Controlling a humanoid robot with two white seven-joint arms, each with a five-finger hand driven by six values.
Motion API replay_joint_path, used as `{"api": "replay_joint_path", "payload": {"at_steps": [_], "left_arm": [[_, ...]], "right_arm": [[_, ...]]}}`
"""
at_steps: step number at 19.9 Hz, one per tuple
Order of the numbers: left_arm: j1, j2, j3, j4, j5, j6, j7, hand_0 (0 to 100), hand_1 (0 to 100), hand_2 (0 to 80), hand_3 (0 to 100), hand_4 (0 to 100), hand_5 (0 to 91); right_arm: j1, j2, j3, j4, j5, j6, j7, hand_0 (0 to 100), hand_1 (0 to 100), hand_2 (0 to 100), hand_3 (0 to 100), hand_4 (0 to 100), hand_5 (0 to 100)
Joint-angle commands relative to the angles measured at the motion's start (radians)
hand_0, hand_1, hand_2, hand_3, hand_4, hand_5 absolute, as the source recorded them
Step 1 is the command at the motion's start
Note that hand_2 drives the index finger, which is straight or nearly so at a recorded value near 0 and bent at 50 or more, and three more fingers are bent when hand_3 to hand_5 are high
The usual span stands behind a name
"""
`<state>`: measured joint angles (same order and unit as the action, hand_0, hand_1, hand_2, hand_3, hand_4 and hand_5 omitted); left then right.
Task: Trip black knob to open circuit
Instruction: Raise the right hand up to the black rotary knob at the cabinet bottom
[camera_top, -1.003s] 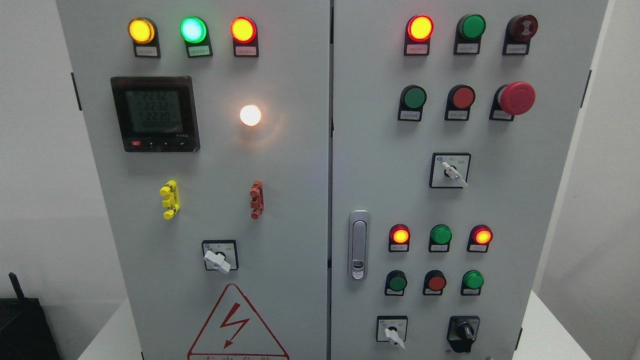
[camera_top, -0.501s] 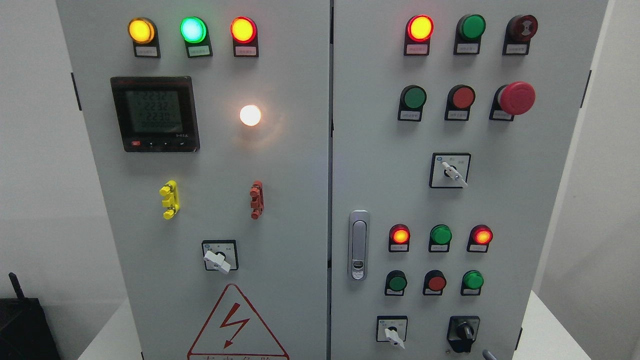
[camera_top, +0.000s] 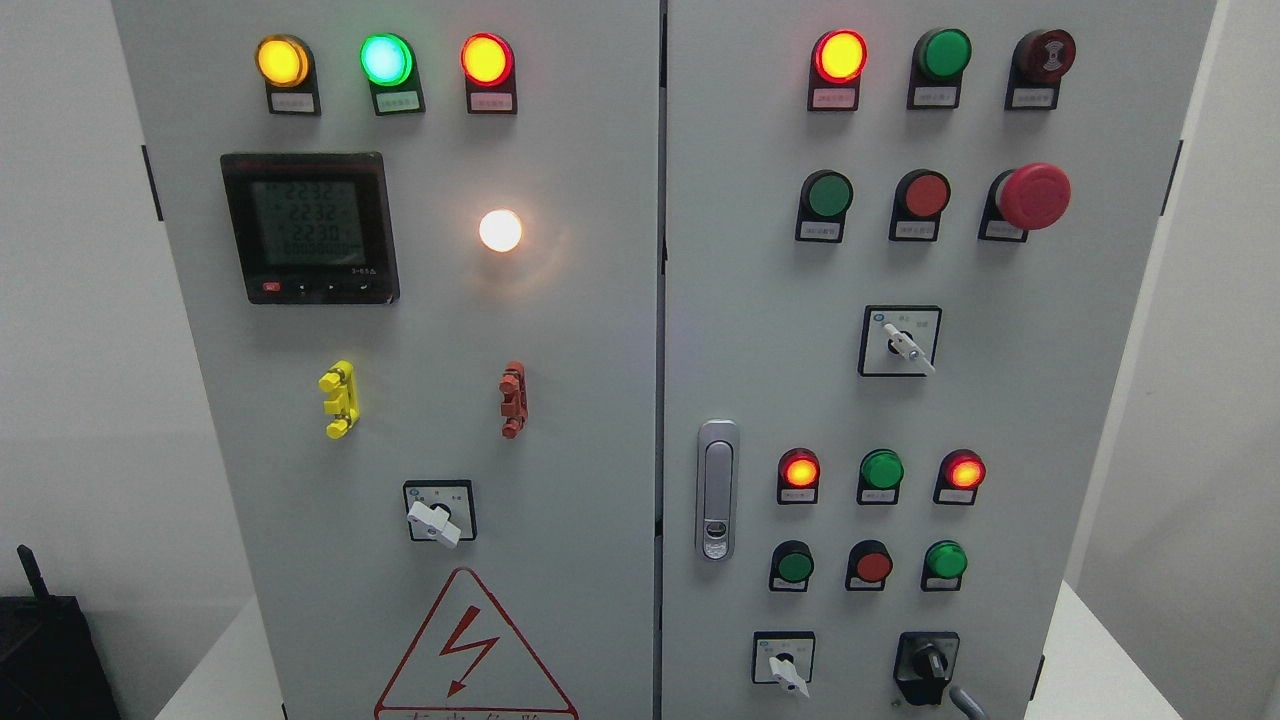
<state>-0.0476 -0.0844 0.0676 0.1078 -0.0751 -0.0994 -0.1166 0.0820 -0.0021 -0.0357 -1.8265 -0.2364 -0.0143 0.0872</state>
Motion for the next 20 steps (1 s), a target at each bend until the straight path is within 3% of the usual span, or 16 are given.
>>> {"api": "replay_joint_path", "payload": {"at_steps": [1,20], "left_arm": [[0.0,0.0,0.0,-0.025,0.0,0.003,0.0,12,39,0.0,0,0,0.0],[0.0,0.0,0.0,-0.025,0.0,0.003,0.0,12,39,0.0,0,0,0.0]], "right_arm": [[-0.014,-0.024,0.004,0.042,-0.001,0.0,0.005,0,0,3,100,99,96],[-0.018,-0.03,-0.003,0.029,0.002,-0.001,-0.003,0,0,3,100,99,96]]}}
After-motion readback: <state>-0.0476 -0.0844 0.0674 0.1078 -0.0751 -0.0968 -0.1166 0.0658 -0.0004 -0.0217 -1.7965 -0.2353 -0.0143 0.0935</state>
